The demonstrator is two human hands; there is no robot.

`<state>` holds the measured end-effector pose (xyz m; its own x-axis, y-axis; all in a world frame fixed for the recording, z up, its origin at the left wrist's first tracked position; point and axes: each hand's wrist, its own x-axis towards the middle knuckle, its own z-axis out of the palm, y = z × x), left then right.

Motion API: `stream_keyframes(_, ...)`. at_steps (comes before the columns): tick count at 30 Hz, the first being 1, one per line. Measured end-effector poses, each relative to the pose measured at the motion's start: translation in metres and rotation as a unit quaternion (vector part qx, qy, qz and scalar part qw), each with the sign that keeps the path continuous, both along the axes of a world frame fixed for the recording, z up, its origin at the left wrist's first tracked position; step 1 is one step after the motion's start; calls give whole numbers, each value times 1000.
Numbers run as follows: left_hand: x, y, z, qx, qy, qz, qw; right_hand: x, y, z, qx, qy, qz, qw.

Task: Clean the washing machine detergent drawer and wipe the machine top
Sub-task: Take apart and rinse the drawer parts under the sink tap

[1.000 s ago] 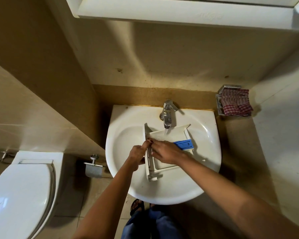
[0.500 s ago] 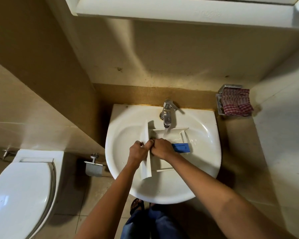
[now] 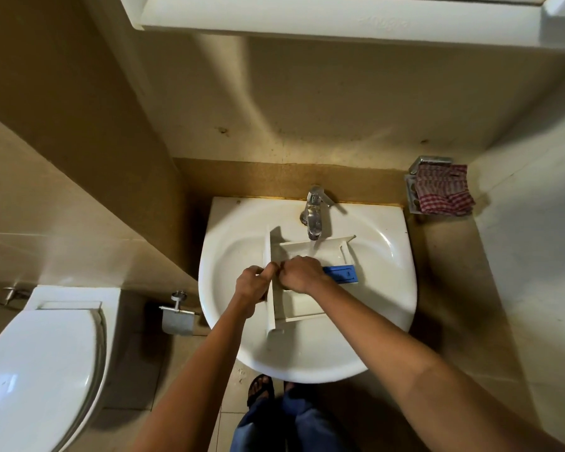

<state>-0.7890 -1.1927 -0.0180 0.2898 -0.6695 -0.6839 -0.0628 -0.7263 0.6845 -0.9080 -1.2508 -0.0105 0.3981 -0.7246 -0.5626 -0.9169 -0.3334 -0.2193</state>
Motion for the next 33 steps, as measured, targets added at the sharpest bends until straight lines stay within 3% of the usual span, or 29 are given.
stream_keyframes(4, 4, 0, 2, -1, 8, 7, 1000, -34, -3, -3, -20, -94, 9, 995)
stream_keyframes(8, 2, 2, 2, 1, 6, 13, 1000, -70, -35, -13, -8, 16, -90, 996)
stream_keyframes(10, -1, 1, 1, 10, 19, 23, 999, -60, -37, -16, 23, 14, -106, 994)
stream_keyframes(14, -9, -1, 6, 26, 0, 36, 999, -19, -11, -9, 86, -21, -21, 996)
stream_keyframes(18, -5, 1, 9, 40, 11, 54, 998, -35, -7, -6, 17, -85, 28, 996)
stream_keyframes(21, -3, 1, 10, 55, 35, 65, 996, -64, -24, -8, -30, 4, 10, 999)
stream_keyframes(24, -4, -1, 11, 64, 42, 62, 995, -74, -32, -14, 18, 73, 47, 996)
stream_keyframes(28, -5, -7, 16, 72, -3, 30, 997, -67, -33, -13, 132, -65, 37, 988)
stream_keyframes(33, -5, -18, 24, 101, 18, 28, 994, -64, -43, -14, 144, -127, 28, 981)
